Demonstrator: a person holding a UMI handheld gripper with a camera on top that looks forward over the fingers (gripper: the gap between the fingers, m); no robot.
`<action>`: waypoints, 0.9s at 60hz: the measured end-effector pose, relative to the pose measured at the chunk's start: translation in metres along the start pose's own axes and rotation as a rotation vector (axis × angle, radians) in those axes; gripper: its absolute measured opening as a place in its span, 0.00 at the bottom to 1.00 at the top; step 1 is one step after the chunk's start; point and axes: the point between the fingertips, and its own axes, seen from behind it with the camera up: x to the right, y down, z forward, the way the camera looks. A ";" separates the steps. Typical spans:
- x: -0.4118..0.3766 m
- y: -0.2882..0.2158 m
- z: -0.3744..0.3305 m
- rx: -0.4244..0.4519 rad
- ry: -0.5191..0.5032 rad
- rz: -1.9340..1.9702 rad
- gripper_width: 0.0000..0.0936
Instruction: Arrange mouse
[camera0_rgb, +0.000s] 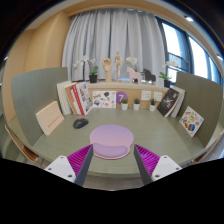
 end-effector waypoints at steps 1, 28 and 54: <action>-0.003 0.004 0.000 -0.011 -0.006 -0.001 0.88; -0.167 0.076 0.114 -0.213 -0.107 -0.012 0.89; -0.219 0.037 0.281 -0.267 -0.048 -0.023 0.88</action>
